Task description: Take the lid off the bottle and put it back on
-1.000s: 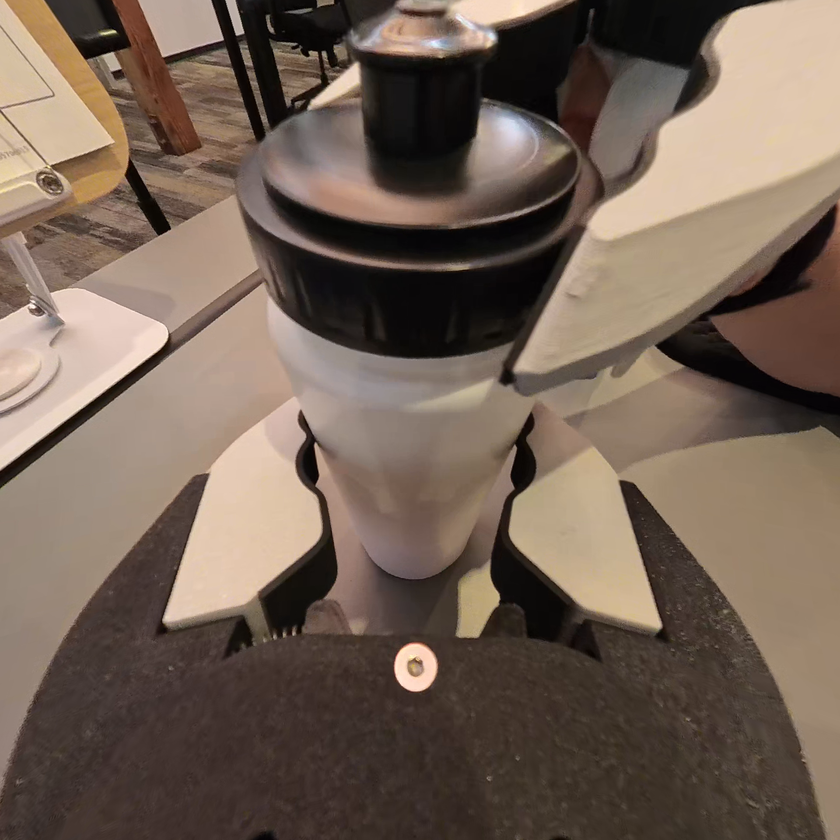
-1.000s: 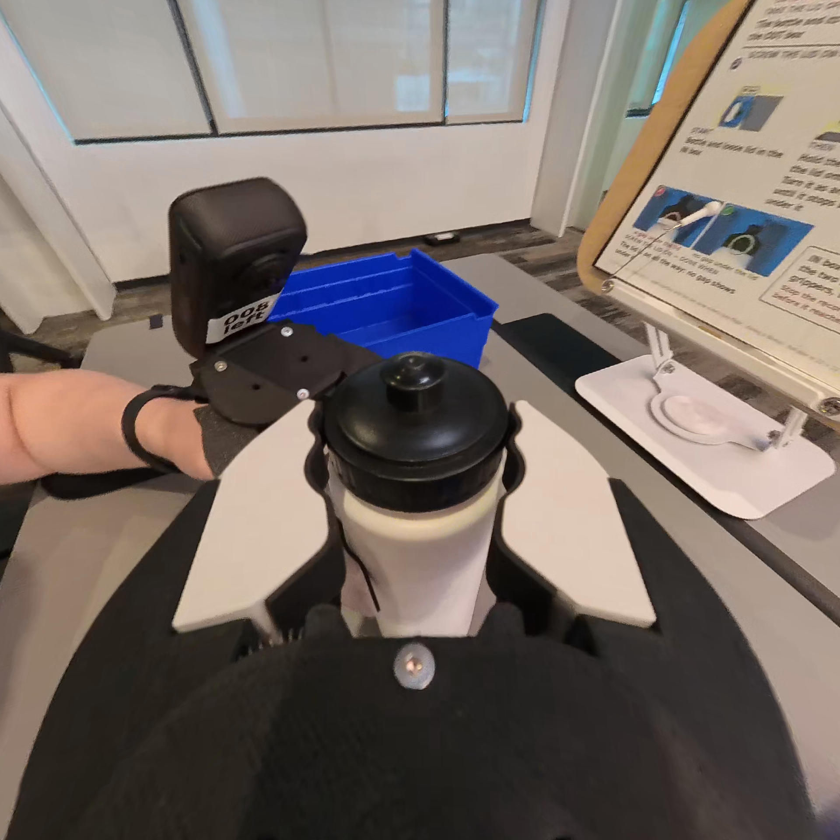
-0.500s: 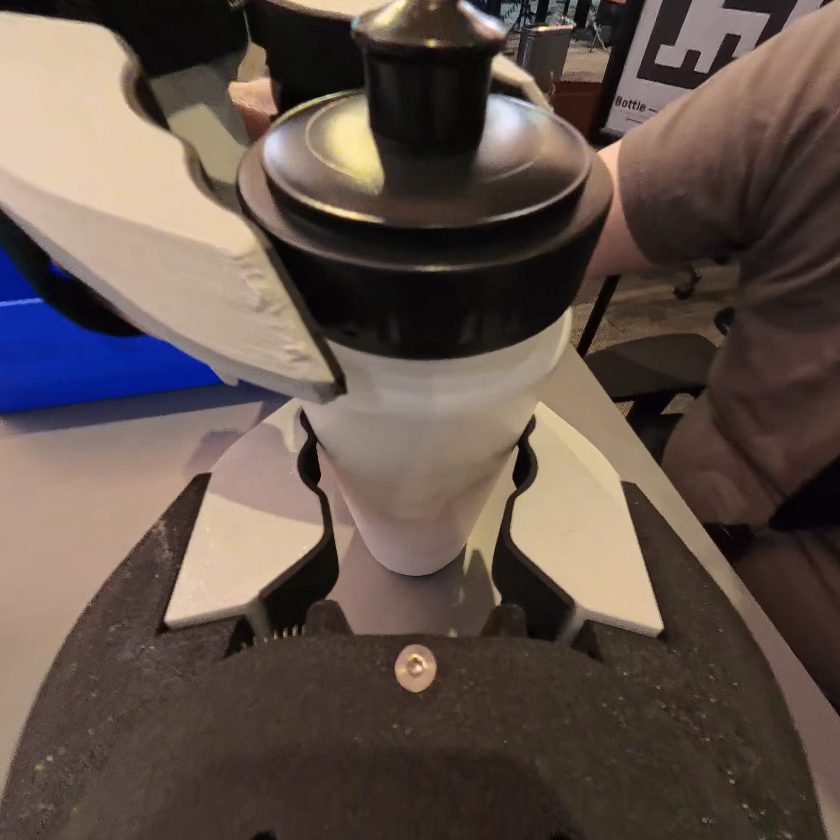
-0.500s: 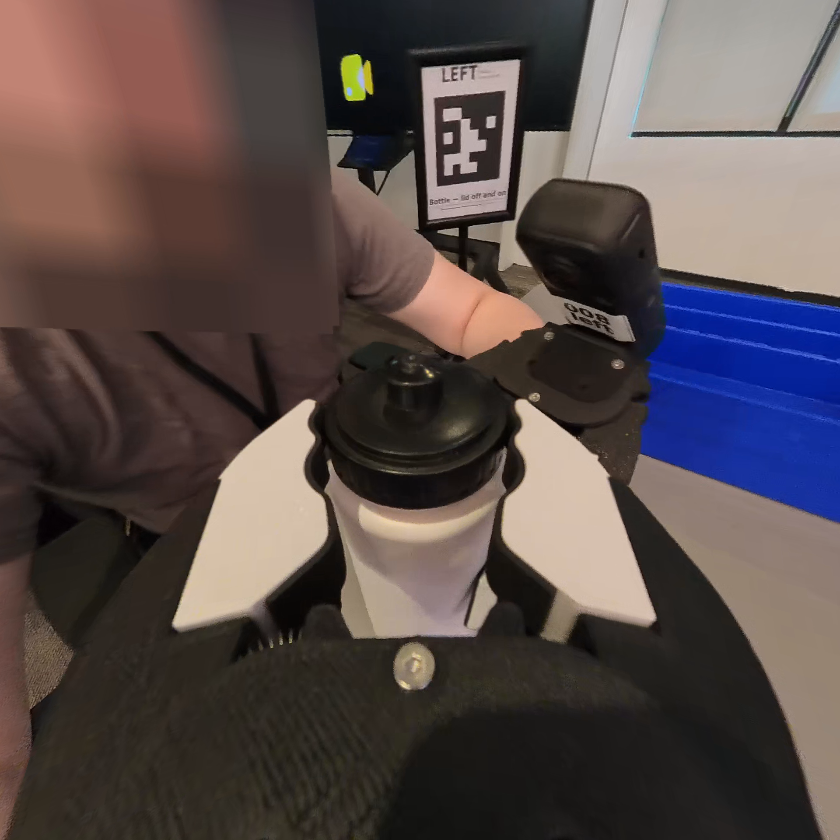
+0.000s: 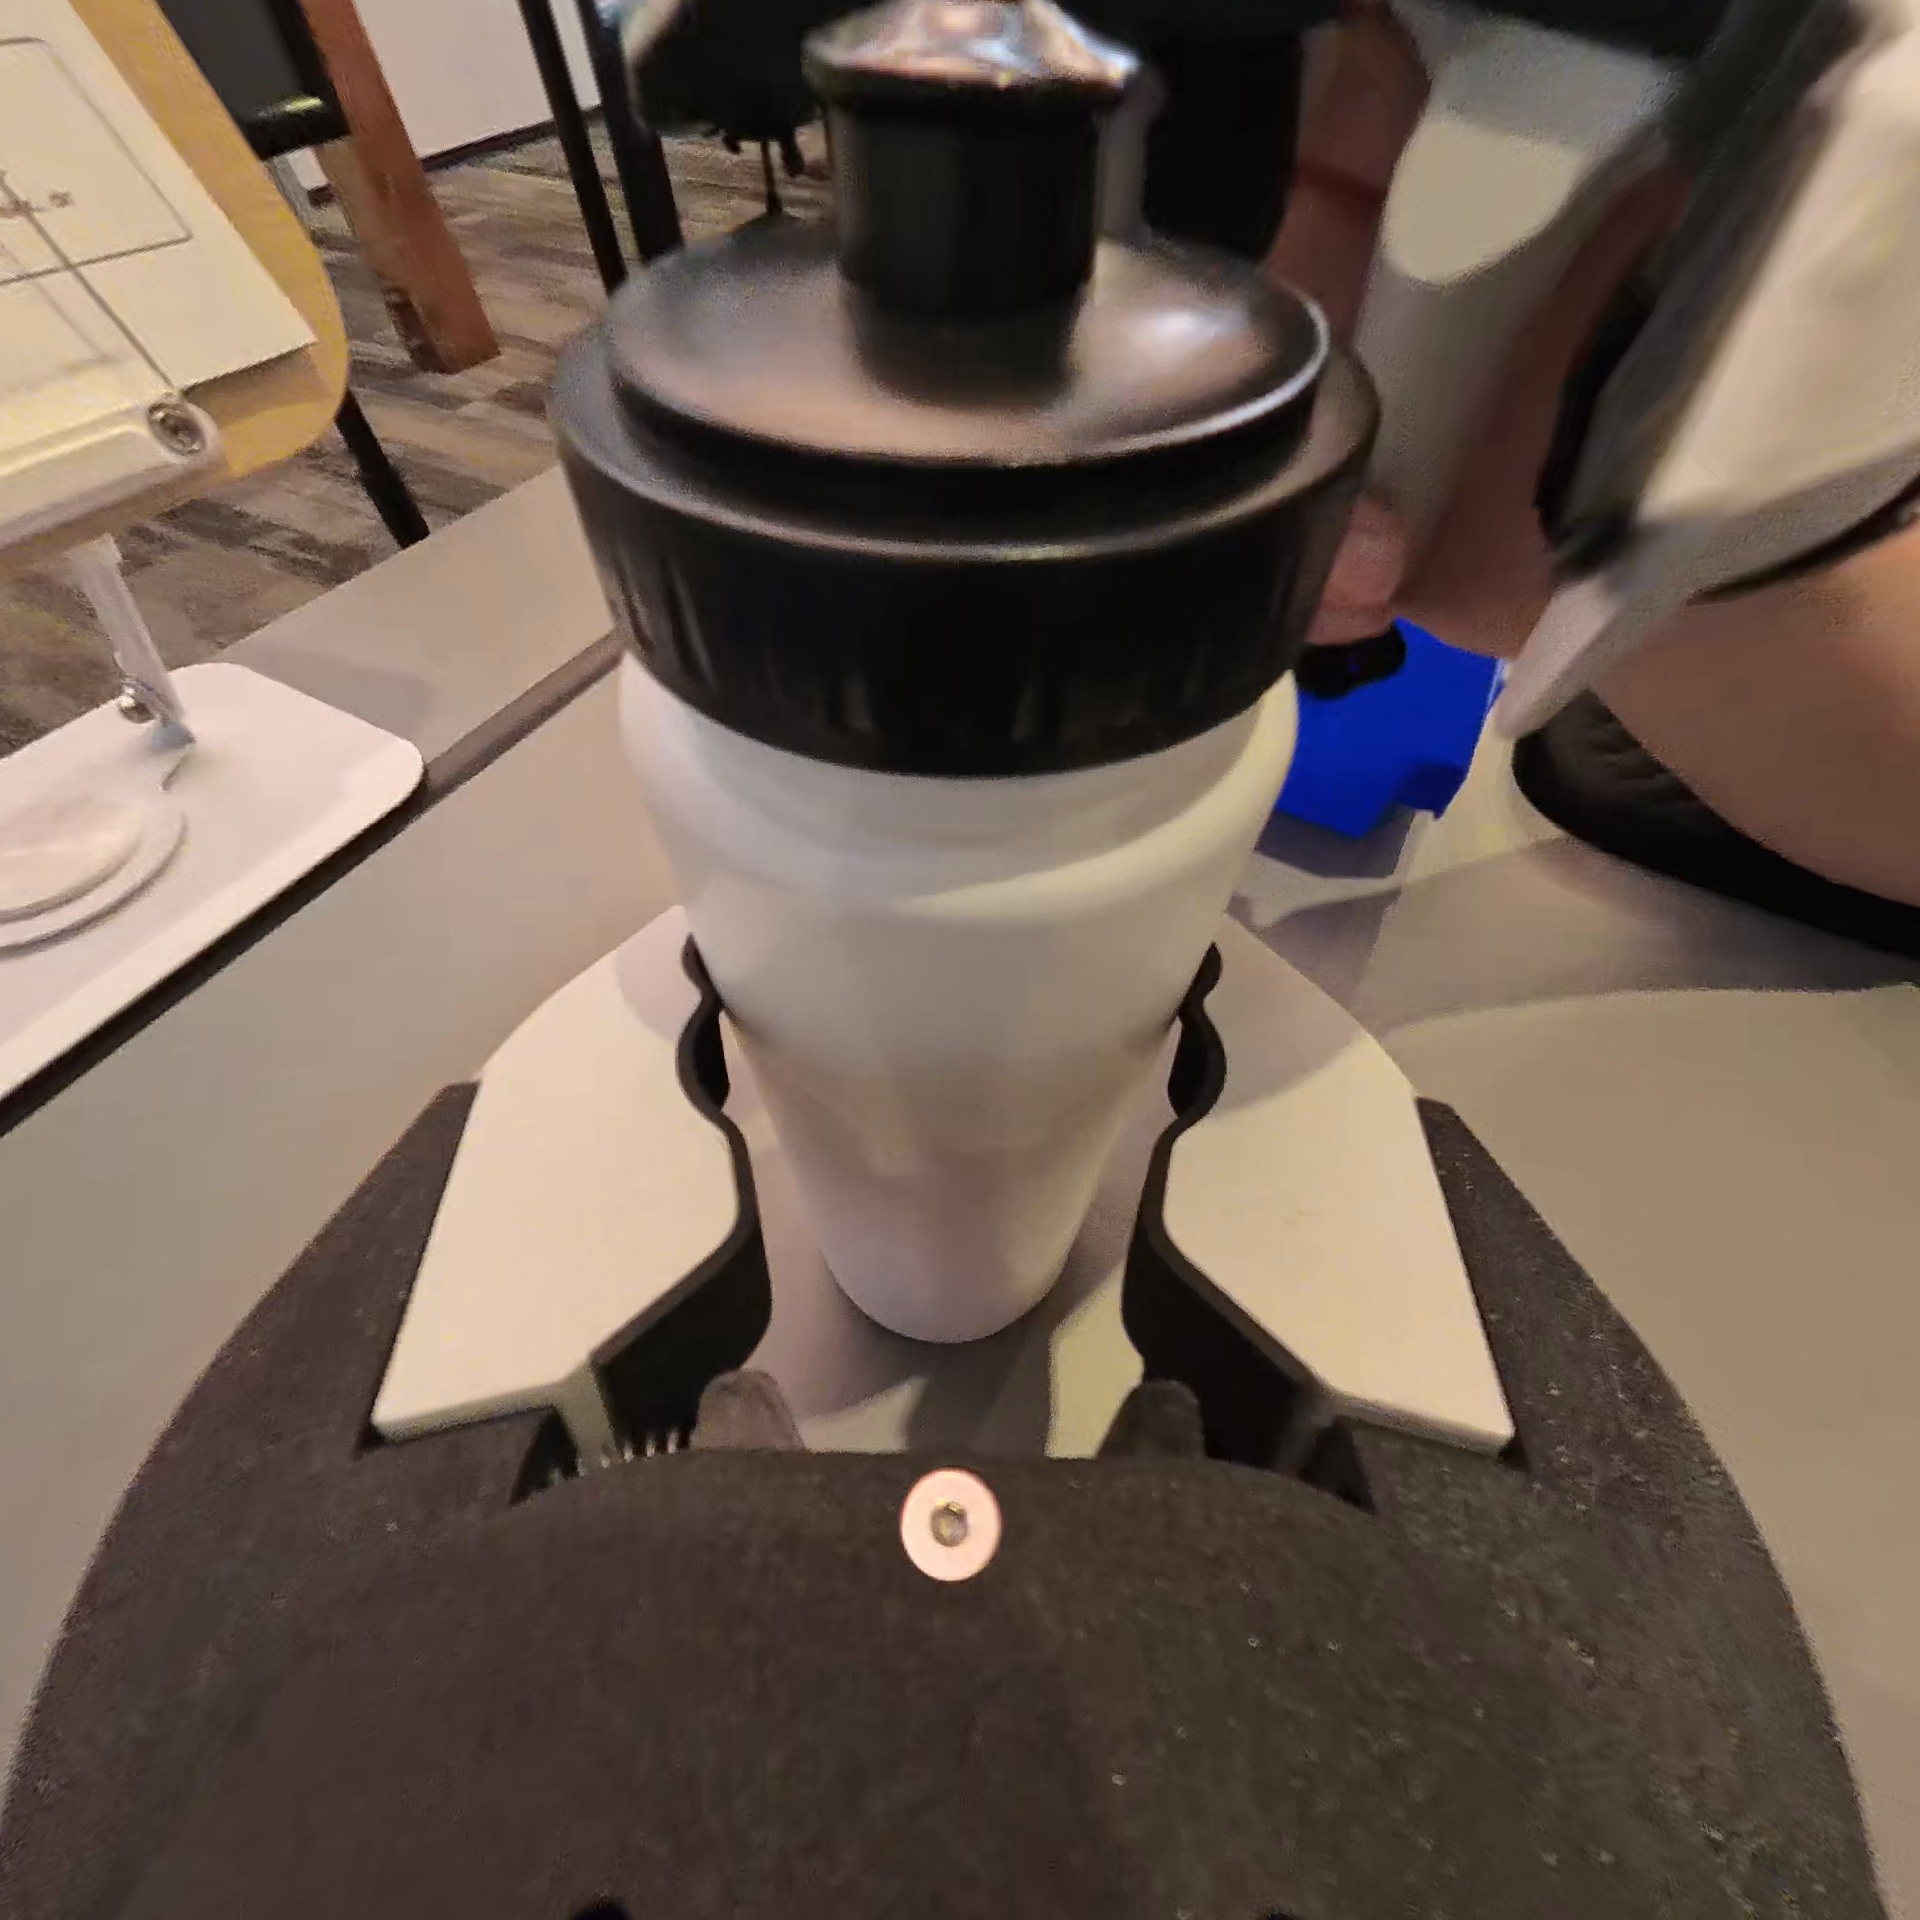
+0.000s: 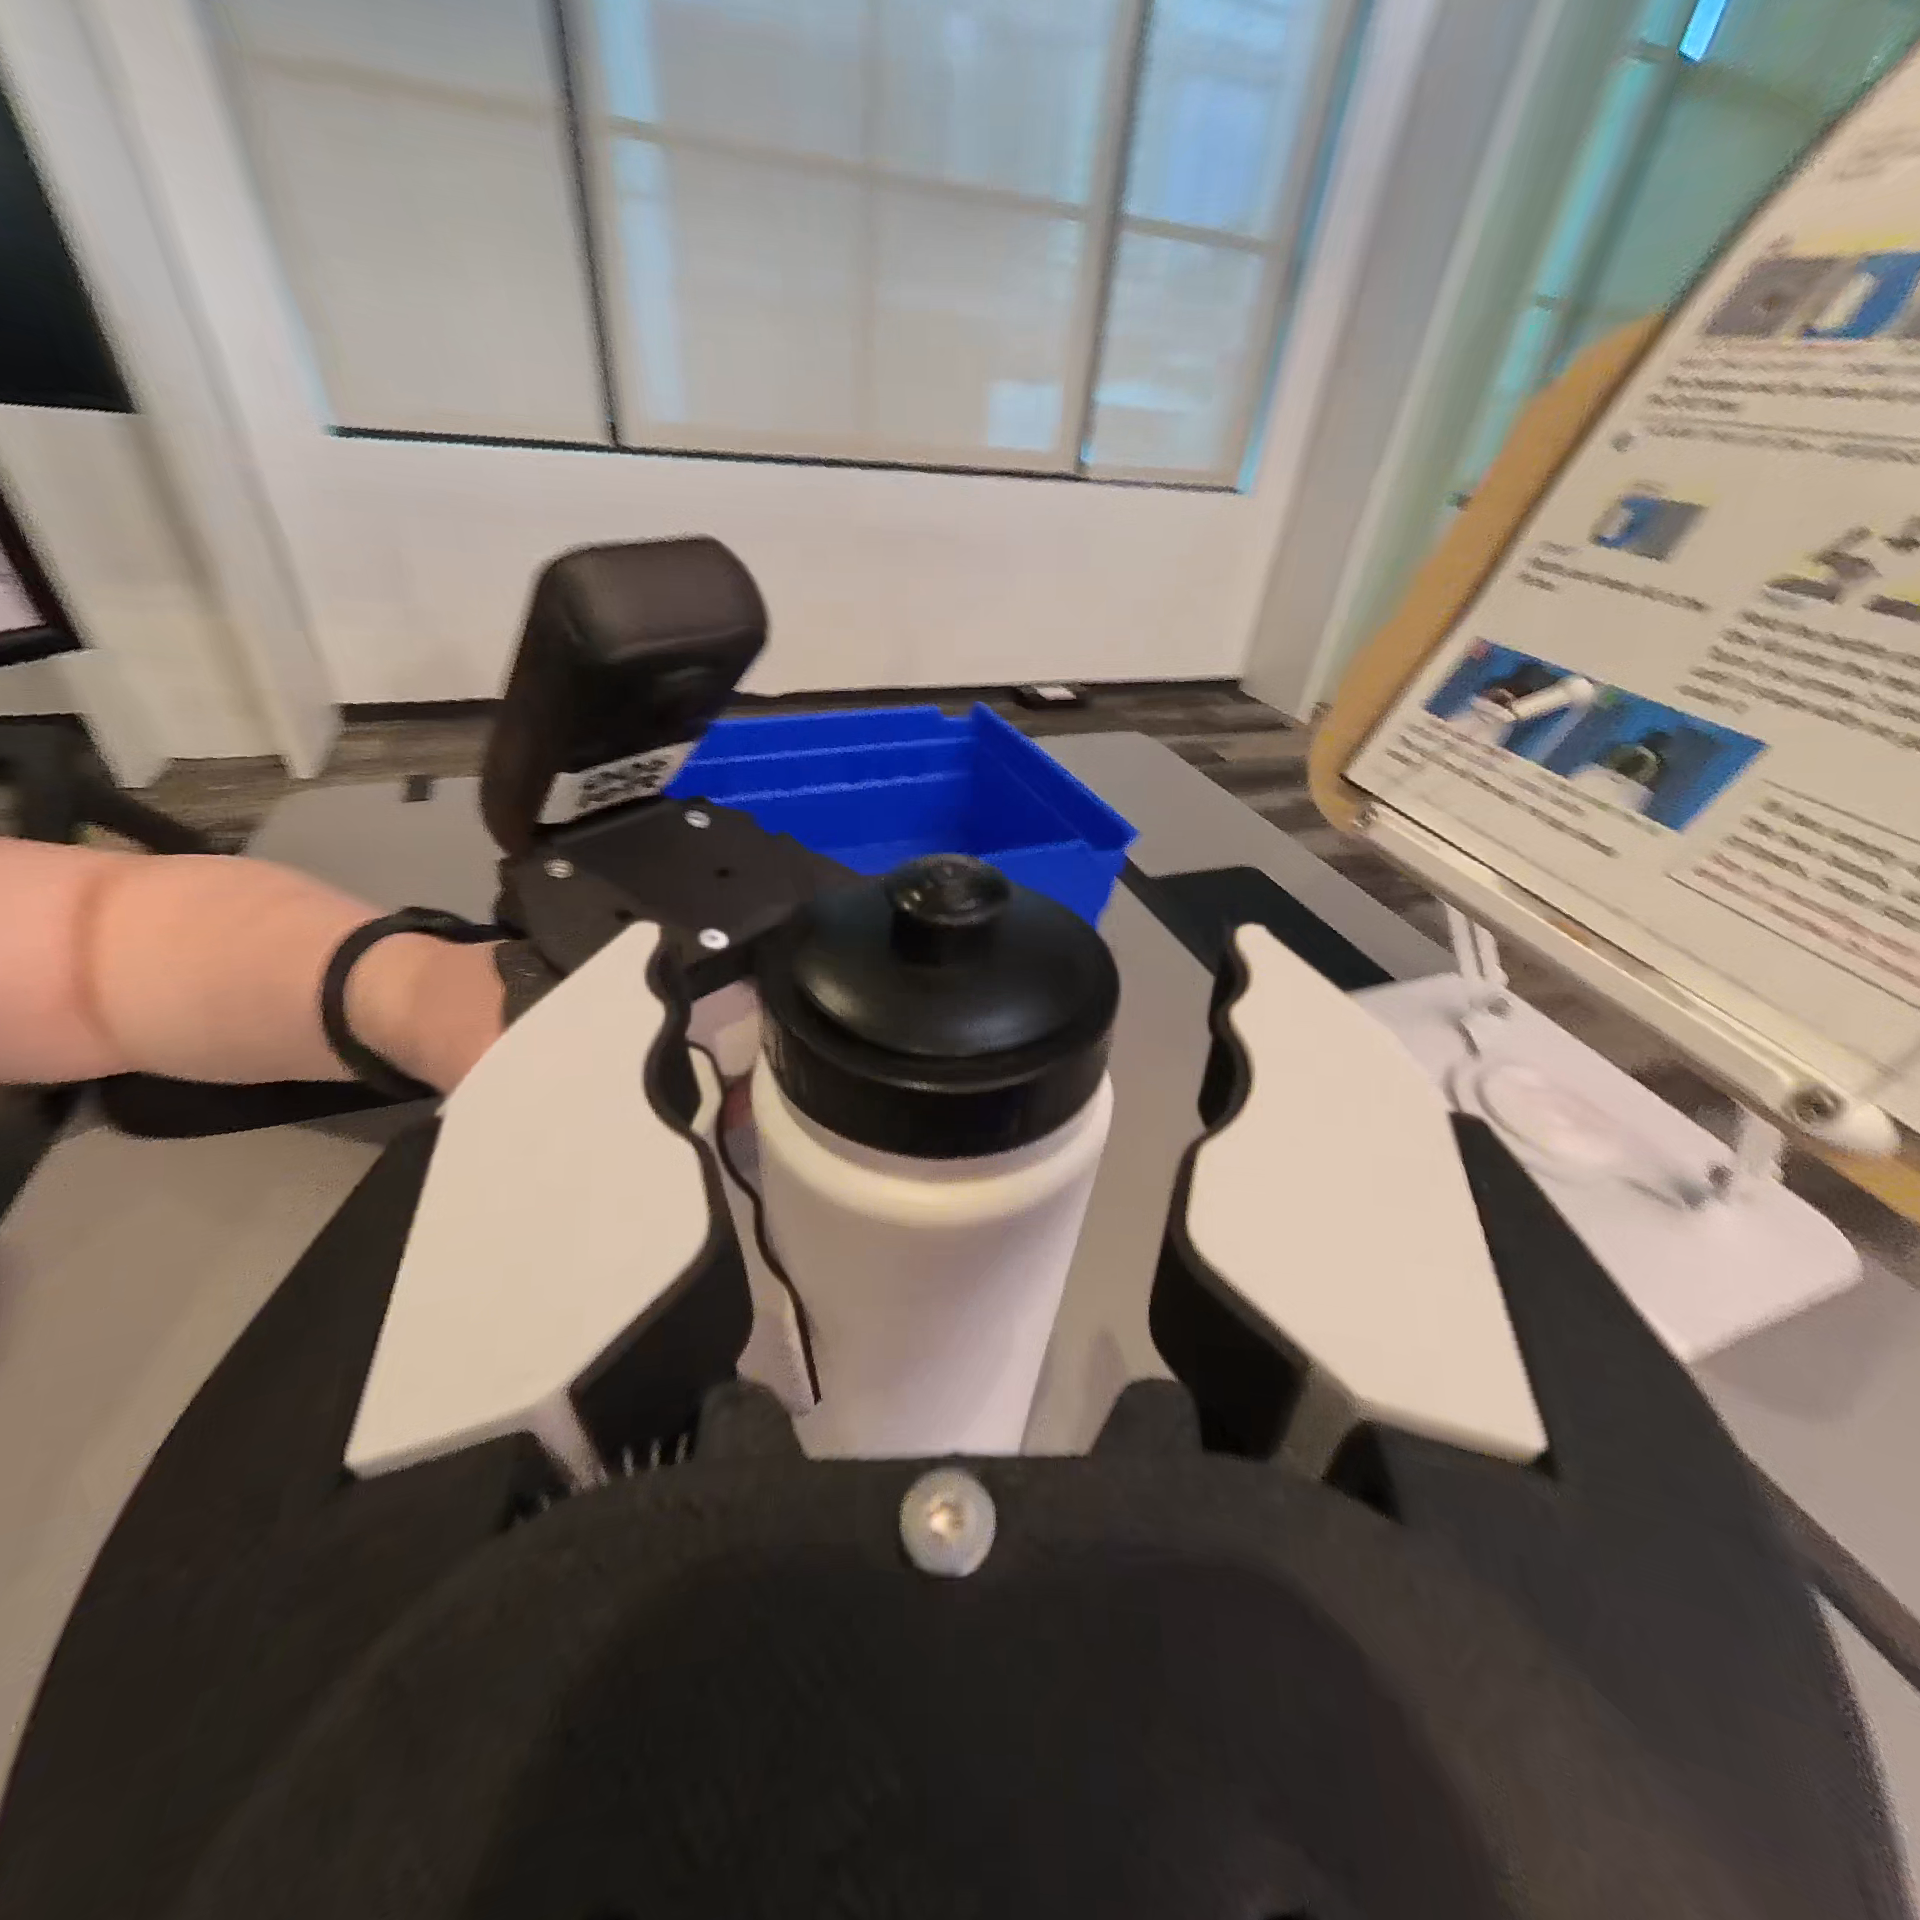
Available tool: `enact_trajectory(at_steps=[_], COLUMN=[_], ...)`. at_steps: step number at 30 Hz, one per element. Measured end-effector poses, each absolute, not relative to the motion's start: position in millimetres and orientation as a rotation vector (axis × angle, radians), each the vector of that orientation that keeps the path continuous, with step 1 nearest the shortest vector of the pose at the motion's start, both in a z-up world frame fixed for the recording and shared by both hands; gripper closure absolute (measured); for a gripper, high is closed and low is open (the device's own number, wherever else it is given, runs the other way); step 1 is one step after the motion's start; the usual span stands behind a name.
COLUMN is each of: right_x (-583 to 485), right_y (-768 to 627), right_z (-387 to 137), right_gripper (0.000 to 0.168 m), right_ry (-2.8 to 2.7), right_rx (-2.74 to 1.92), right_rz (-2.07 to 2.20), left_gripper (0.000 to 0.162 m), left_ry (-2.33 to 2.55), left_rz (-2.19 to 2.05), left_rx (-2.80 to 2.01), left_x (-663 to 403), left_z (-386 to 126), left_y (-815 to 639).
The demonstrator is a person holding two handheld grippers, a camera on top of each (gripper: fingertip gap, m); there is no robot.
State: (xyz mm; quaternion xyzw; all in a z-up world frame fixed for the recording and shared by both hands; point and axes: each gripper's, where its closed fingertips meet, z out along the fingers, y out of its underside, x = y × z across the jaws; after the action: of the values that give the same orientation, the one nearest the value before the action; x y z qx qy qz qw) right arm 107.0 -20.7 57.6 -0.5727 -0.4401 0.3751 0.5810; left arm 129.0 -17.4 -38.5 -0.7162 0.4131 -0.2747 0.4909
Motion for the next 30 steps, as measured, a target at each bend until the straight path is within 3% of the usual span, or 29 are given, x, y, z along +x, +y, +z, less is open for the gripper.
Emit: enact_trajectory(at_steps=[2, 4, 9, 19, 23, 25, 30], right_x=[101, 100, 105, 142, 135, 129, 117], right_y=[-21, -20, -42, -148, -131, -109, -59], right_z=[50, 46, 48, 49, 54, 62, 67], right_gripper=[0.077, 0.095, 0.095, 0.095, 0.092, 0.075, 0.072], right_ry=[-1.022, -1.017, -1.236, -1.741, -1.649, -1.516, -1.28], right_rx=[-1.375, -1.396, -1.376, -0.883, -0.942, -1.008, -1.173], right_rz=[0.847, 0.813, 0.981, 1.7, 1.599, 1.485, 1.14], left_gripper=[0.077, 0.077, 0.077, 0.077, 0.077, 0.077, 0.077], left_ry=[0.969, 0.972, 1.119, 1.673, 1.621, 1.521, 1.22], left_rz=[-0.668, -0.662, -0.822, -1.076, -1.037, -1.012, -0.876], left_rx=[-1.75, -1.749, -1.701, -1.342, -1.412, -1.491, -1.668], left_x=[127, 128, 140, 175, 175, 171, 150], left_z=[-38, -38, -37, -39, -40, -40, -39], left_y=[-15, -16, -37, -143, -131, -111, -53])
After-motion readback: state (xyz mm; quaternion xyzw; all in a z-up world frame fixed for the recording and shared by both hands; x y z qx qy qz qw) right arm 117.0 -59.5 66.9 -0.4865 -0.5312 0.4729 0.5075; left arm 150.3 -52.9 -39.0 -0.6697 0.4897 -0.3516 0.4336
